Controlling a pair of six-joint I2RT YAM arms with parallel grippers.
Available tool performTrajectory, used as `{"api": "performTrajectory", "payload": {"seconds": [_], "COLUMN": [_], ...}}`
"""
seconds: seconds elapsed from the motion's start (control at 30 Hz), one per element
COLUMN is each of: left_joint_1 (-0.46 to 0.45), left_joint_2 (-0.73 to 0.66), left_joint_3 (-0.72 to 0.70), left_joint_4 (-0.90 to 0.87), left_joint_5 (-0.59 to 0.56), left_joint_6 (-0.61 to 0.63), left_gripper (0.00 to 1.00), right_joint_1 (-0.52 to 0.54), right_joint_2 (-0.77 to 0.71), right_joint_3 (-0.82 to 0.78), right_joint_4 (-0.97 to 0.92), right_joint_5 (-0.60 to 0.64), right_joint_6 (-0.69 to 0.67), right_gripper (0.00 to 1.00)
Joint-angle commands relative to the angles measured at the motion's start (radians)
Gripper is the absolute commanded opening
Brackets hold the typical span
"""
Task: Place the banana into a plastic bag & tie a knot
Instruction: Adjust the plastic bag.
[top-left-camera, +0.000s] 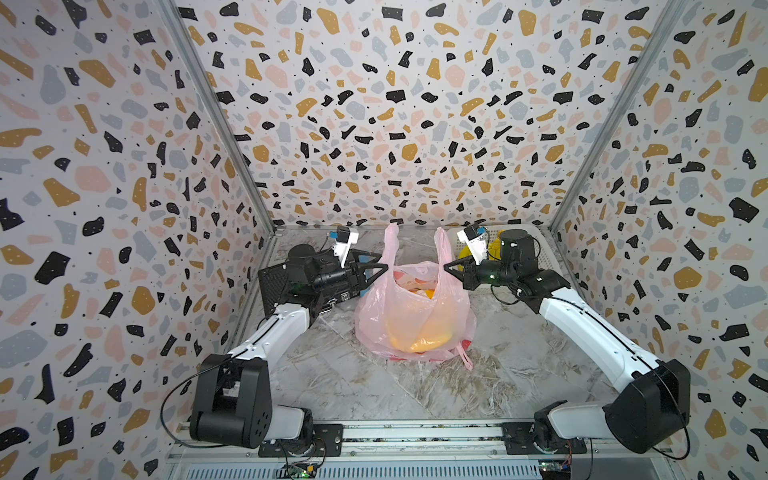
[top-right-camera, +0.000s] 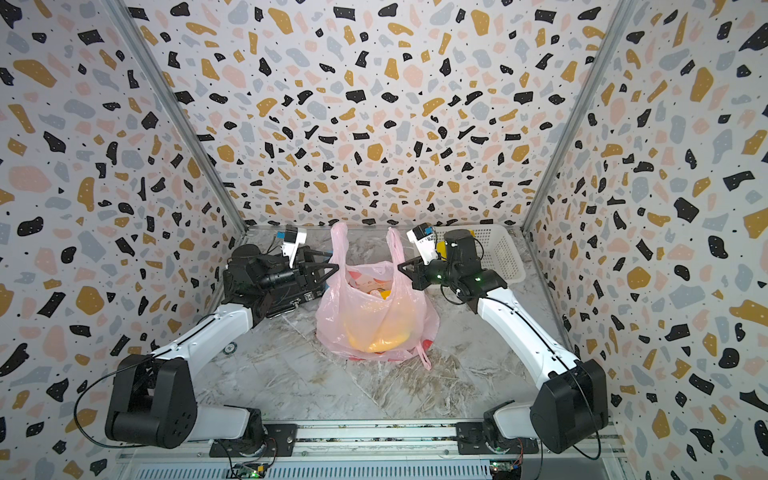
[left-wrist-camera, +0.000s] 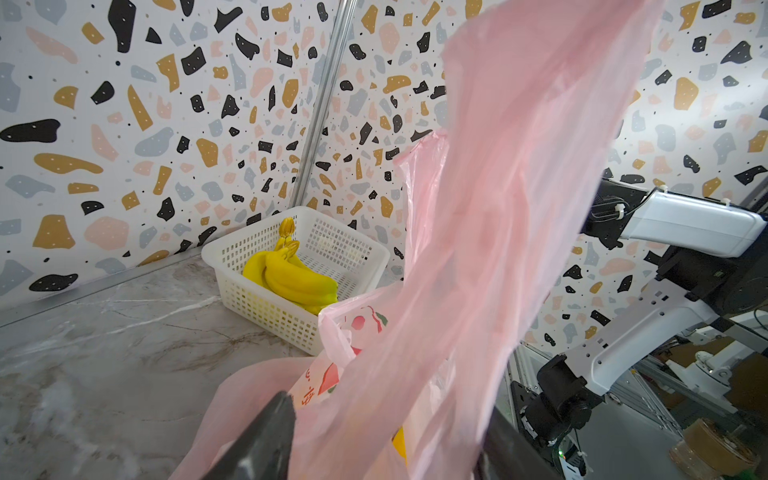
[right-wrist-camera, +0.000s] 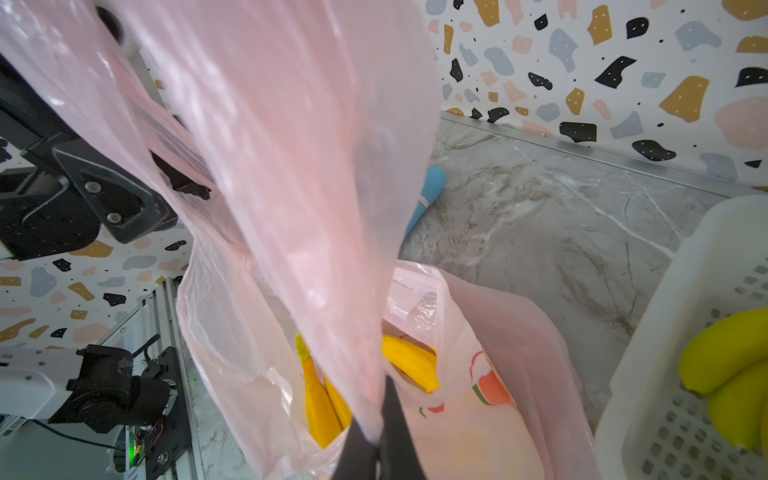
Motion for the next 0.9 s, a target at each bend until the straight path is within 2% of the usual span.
{"api": "performTrajectory", "payload": {"seconds": [0.0,0.23,0.43,0.67,0.73,0.8,0.87], "left_joint_1": [-0.016,-0.038,-0.044,-0.076,-0.080,-0.085,-0.094], "left_joint_2": [-0.011,-0.040,-0.037,-0.040,-0.037,-0.035,-0.035], "left_joint_3": [0.014,-0.020,-0.017,-0.012,-0.006,-0.002,0.013], "left_joint_4": [-0.002,-0.007,-0.045,-0.081,-0.096,-0.107,-0.159], "left_joint_5": [-0.011,-0.031,-0.043,-0.067,-0.074,-0.081,-0.097], "left_joint_6": [0.032,0.033,0.053,0.077,0.086,0.090,0.110], "left_gripper": [0.66,0.70,0.66,0.66,0.63,0.57,0.45], "right_joint_1": [-0.002,-0.002,-0.003,-0.003,-0.002,-0.003,-0.003], "right_joint_2": [-0.016,-0.011,-0.016,-0.013,-0.013,-0.013,-0.013], "right_joint_3": [0.039,0.031,0.025,0.020,0.017,0.016,0.015], "right_joint_4": [0.013,0.017,0.029,0.042,0.048,0.052,0.054], "right_joint_5": [-0.014,-0.011,-0.014,-0.022,-0.022,-0.022,-0.023], "right_joint_6": [0.009,0.012,0.020,0.032,0.036,0.041,0.042], "right_gripper": [0.00,0.00,0.00,0.00,0.00,0.00,0.00]}}
